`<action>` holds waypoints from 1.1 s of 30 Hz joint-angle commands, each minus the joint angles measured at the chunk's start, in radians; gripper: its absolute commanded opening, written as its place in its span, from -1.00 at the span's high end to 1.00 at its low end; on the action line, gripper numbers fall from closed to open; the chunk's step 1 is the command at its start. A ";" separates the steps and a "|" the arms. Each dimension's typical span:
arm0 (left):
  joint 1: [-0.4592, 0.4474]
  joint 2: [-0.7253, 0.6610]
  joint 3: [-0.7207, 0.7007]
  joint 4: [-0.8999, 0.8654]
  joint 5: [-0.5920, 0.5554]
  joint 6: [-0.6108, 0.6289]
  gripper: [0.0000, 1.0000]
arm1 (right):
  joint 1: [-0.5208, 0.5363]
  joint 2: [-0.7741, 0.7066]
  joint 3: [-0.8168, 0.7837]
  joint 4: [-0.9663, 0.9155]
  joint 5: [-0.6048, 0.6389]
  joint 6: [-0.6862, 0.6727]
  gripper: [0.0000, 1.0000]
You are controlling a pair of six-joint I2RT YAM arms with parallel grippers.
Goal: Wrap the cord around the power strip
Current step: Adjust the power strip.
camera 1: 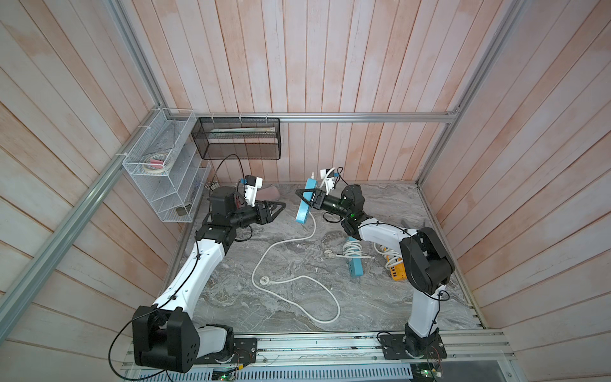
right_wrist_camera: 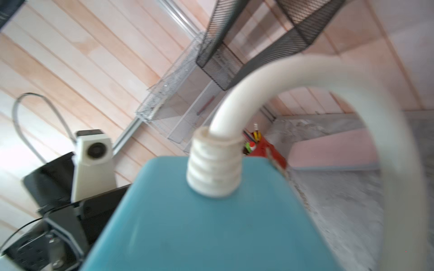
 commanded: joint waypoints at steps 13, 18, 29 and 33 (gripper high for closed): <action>-0.124 0.052 -0.047 0.189 0.148 -0.087 -0.65 | 0.054 0.018 0.063 0.413 -0.178 0.190 0.23; -0.154 0.061 -0.064 0.281 0.169 -0.125 -0.43 | 0.058 0.024 0.068 0.404 -0.155 0.195 0.16; -0.141 0.052 -0.034 0.191 0.094 0.003 0.60 | 0.045 -0.078 -0.006 0.063 0.045 0.108 -0.45; -0.121 0.027 -0.012 0.039 -0.116 0.149 0.72 | 0.020 -0.146 0.020 -0.435 0.181 0.036 -0.45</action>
